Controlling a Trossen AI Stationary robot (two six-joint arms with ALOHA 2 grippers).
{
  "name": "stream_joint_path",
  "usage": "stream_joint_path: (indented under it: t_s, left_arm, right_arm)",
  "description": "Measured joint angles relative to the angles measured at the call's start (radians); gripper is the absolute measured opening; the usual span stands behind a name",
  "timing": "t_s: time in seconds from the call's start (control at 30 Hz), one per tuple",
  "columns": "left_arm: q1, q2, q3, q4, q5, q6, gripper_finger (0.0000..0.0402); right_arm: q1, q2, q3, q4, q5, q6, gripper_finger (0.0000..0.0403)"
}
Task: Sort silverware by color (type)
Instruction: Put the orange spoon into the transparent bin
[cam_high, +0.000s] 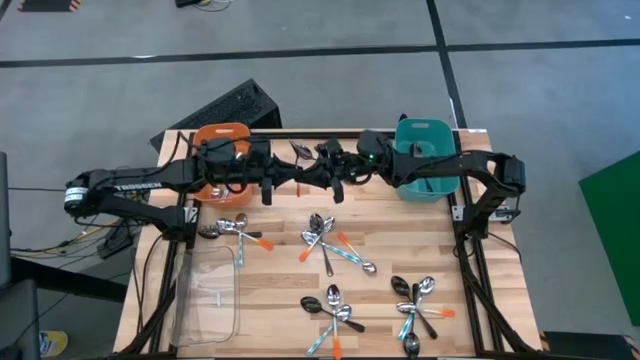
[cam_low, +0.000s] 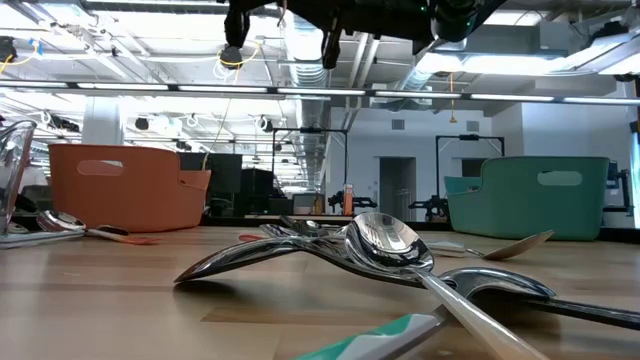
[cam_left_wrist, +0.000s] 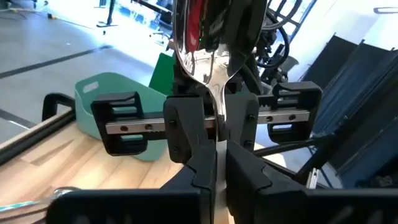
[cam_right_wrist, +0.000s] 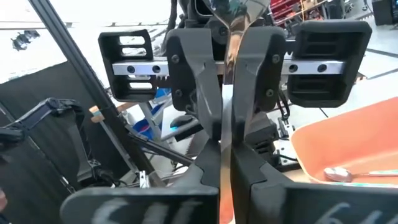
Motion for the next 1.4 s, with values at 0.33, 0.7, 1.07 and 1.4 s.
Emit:
stream_joint_path:
  t_s: [0.33, 0.7, 1.07, 1.4]
  left_arm:
    - [-0.083, -0.071, 0.001, -0.052, -0.231, -0.034, 0.0002]
    - [-0.395, -0.250, 0.002, -0.801, -0.507, -0.637, 0.0001]
    - [-1.037, -0.104, 0.000, -1.201, -0.558, -1.669, 0.0000]
    - [-1.060, 0.036, 0.000, -1.175, -0.242, -1.691, 0.0000]
  right_arm:
    - [0.015, 0.000, 0.000, -0.061, 0.069, -0.021, 0.0145]
    - [-0.060, -0.149, 0.000, -0.541, 0.168, 0.111, 0.0199]
    - [-0.166, -0.227, 0.000, -0.782, 0.172, 0.043, 0.0173]
    - [-0.145, -0.217, -0.001, -0.813, 0.109, -0.232, 0.0169]
